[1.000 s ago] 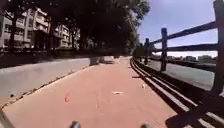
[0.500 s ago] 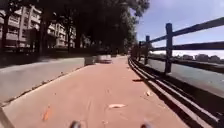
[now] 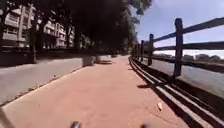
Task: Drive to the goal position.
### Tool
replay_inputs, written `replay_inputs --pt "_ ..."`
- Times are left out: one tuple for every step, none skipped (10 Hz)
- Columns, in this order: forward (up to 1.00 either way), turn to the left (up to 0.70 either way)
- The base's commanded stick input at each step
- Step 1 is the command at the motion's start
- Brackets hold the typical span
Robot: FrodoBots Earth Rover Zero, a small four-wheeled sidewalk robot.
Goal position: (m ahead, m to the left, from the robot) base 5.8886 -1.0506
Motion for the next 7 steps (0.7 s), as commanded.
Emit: replay_inputs --pt "0.85 0.00" --pt "0.85 0.00" --pt "0.85 0.00" --pt "0.85 0.00" --pt "0.85 0.00" --pt "0.85 0.00" --pt "0.85 0.00"
